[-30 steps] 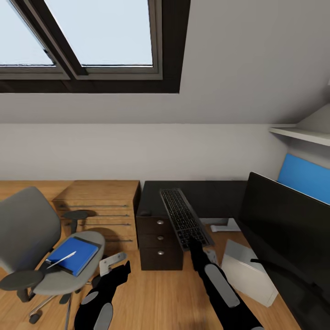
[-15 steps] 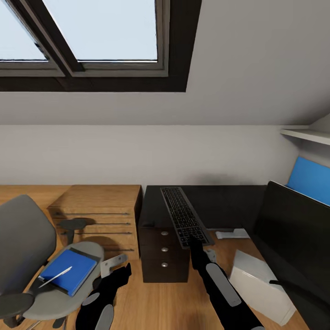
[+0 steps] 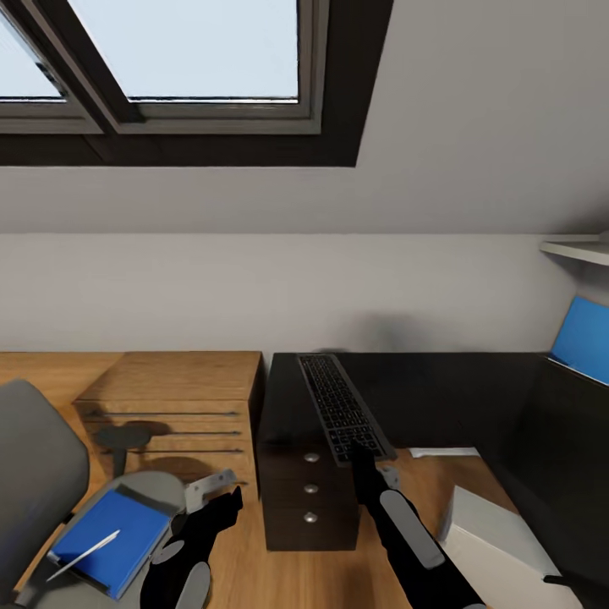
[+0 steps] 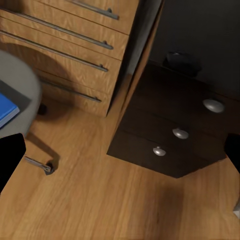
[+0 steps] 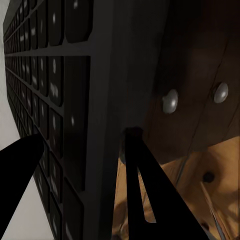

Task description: In the bedroom, organize the workspace by keeping the computer under the desk, ensuring the monitor is on the desk, placing the keyboard on the desk next to the monitor, placing the mouse on the desk next to the keyboard, moving the folder from the swivel chair onto the desk next to the mouse, stacking the notebook on top of the folder with the pen on top of the notebook, and positioning the swivel chair next to the desk.

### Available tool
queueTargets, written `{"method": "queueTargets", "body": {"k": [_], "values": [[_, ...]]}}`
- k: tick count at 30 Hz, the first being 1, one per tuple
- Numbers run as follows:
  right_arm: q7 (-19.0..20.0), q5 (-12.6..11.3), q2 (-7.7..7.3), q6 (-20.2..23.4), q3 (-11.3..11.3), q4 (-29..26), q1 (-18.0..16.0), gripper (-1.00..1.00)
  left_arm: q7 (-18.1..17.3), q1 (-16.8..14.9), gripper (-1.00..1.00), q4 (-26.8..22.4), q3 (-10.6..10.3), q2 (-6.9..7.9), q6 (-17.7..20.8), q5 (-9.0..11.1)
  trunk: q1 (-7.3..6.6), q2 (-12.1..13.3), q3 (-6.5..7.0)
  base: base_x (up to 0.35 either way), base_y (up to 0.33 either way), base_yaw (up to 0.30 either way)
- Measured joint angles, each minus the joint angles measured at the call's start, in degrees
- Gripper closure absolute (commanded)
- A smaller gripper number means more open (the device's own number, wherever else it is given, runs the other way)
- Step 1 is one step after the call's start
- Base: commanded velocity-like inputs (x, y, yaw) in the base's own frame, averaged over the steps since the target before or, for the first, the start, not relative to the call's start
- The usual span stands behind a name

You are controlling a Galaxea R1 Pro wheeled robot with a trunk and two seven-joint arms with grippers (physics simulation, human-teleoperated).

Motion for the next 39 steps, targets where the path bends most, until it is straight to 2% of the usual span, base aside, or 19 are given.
{"method": "queueTargets", "body": {"k": [7,10,14,22,26,28,34,39], "values": [[-0.1,0.1,0.11,0.0,0.2,1.0,0.0,1.0,-0.1,0.0,-1.0,0.3,0.0,0.0,0.0,0.0,0.0,0.0,0.0,0.307,0.185,0.0],[-0.1,0.0,0.87,-0.2,0.4,2.6,0.0,1.0,-0.2,0.0,-1.0,0.7,0.0,0.0,0.0,0.0,0.01,0.0,0.0,0.227,0.091,0.0],[-0.1,0.7,1.84,-0.3,0.4,4.1,0.0,1.0,-0.2,0.0,-1.0,0.8,0.0,0.0,0.1,0.0,0.03,0.0,0.01,0.071,0.025,0.0],[-0.1,0.9,2.08,-0.4,0.3,4.5,0.0,1.0,-0.2,0.0,-1.0,0.4,-0.1,-0.1,0.1,0.1,0.03,0.0,0.01,0.01,0.003,0.0],[-0.1,1.0,2.1,-0.5,0.2,4.5,0.0,1.0,0.0,0.0,-1.0,-0.4,-2.6,-0.16,0.2,0.1,0.03,0.0,0.01,0.0,0.0,0.0],[-0.1,1.0,2.07,-0.5,0.2,4.5,0.0,1.0,0.1,0.0,-1.0,-0.6,-3.3,-0.14,0.1,0.1,0.03,0.0,0.01,0.0,0.0,0.0],[-0.1,1.0,2.02,-1.2,0.1,4.4,0.0,1.0,0.2,0.0,-1.0,-0.9,-3.8,-0.09,0.1,0.1,1.35,-2.4,-1.07,0.0,0.0,0.0],[-1.0,0.8,2.02,-4.7,0.1,4.4,0.0,1.0,0.2,0.0,-1.0,-1.0,-3.9,-0.08,0.1,0.1,2.45,-4.4,-1.97,0.0,0.0,0.0]]}}
